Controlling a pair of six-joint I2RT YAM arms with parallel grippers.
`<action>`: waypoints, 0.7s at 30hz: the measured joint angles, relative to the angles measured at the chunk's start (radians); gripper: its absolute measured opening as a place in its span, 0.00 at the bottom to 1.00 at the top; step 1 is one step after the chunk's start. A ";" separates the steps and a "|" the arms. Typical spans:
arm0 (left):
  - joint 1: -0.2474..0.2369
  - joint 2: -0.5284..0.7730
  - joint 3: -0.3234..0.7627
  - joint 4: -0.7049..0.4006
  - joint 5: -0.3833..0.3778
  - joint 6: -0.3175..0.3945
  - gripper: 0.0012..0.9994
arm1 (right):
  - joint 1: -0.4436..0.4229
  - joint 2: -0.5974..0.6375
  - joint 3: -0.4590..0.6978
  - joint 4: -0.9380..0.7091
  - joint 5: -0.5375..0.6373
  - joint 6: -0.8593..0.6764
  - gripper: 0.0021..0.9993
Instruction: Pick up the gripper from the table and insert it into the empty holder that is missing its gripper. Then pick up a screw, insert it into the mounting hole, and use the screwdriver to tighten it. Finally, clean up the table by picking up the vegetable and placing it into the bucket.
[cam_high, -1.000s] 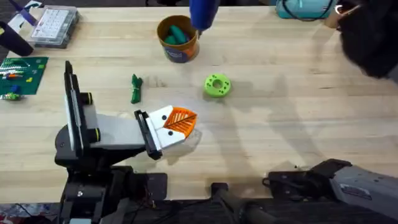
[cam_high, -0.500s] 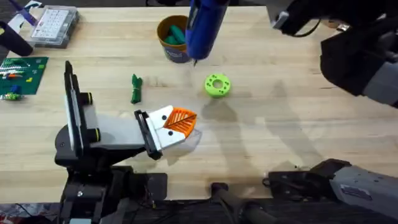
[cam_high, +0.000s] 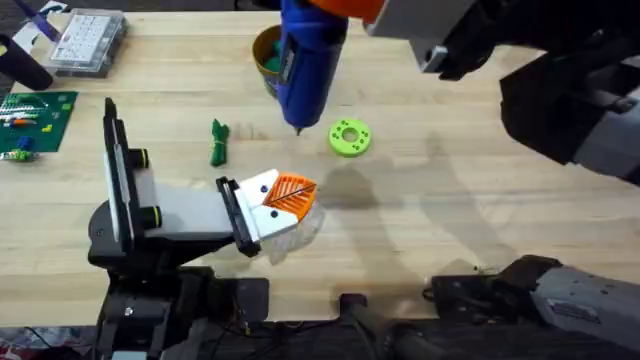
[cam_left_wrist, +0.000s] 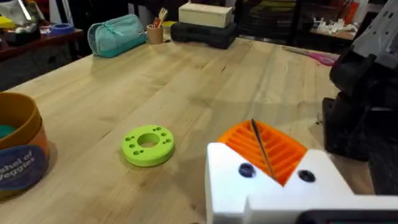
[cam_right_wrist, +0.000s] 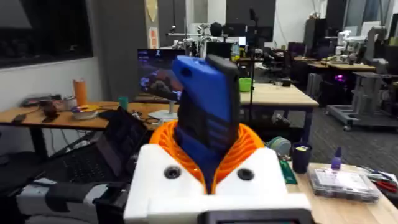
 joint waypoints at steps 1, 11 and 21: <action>0.000 0.000 0.000 0.000 0.000 0.000 0.02 | 0.005 0.000 0.000 0.000 0.000 0.000 0.02; 0.000 0.000 0.000 0.000 0.000 0.000 0.02 | 0.070 0.039 0.010 0.001 -0.004 -0.001 0.02; 0.000 0.000 0.000 0.000 0.000 0.000 0.02 | 0.103 0.073 0.014 -0.001 -0.016 -0.030 0.02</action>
